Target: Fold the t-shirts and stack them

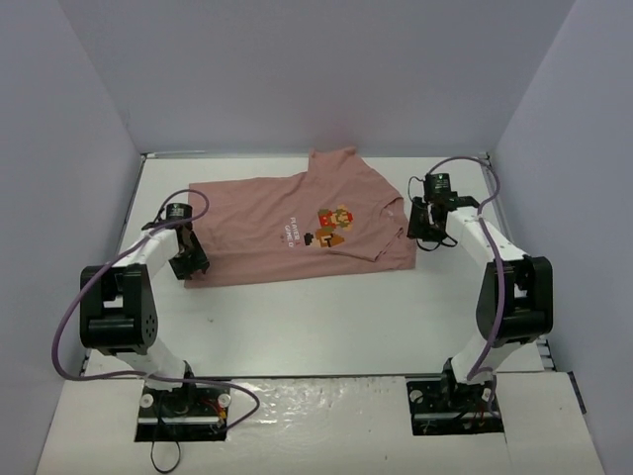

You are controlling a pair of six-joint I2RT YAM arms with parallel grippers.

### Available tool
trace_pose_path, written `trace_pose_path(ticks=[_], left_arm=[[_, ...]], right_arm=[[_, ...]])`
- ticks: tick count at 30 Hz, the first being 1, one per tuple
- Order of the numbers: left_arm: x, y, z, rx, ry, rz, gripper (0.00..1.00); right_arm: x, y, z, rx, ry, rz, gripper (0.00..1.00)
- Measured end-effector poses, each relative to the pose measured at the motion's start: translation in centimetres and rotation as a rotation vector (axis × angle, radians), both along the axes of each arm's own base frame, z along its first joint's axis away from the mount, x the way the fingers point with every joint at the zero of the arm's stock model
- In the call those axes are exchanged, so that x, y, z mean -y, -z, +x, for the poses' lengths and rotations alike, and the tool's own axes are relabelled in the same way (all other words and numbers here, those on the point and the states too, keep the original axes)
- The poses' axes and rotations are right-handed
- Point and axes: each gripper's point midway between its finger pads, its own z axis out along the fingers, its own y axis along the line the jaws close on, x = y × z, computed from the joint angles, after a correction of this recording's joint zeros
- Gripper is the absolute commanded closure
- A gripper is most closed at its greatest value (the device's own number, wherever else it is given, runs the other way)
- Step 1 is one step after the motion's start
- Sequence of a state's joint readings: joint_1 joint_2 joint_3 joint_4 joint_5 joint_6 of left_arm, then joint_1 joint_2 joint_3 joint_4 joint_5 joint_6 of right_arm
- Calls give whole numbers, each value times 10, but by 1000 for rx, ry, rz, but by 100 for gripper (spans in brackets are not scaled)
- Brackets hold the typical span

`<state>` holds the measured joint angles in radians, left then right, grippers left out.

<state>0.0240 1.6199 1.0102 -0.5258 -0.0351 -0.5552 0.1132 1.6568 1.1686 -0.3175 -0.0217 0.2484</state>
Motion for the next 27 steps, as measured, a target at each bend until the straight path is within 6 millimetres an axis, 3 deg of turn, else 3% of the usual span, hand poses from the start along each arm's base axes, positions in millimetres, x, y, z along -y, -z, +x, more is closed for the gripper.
trace_pose_path(ticks=[3, 6, 11, 17, 20, 27], left_arm=[[0, -22, 7, 54, 11, 19, 54], [-1, -51, 11, 136, 22, 35, 54], [-3, -82, 3, 232, 23, 48, 54], [1, -73, -34, 220, 56, 53, 54], [5, -70, -48, 215, 90, 53, 54], [6, -68, -55, 217, 111, 57, 54]], right_arm=[[-16, -25, 7, 57, -46, -16, 63], [-44, -42, 8, 95, -131, -20, 61], [-93, -44, -5, 94, -294, -24, 57], [-119, -18, -16, 25, -401, -52, 55], [-118, -3, -19, -16, -406, -70, 55], [-111, 18, -24, -72, -414, -108, 56]])
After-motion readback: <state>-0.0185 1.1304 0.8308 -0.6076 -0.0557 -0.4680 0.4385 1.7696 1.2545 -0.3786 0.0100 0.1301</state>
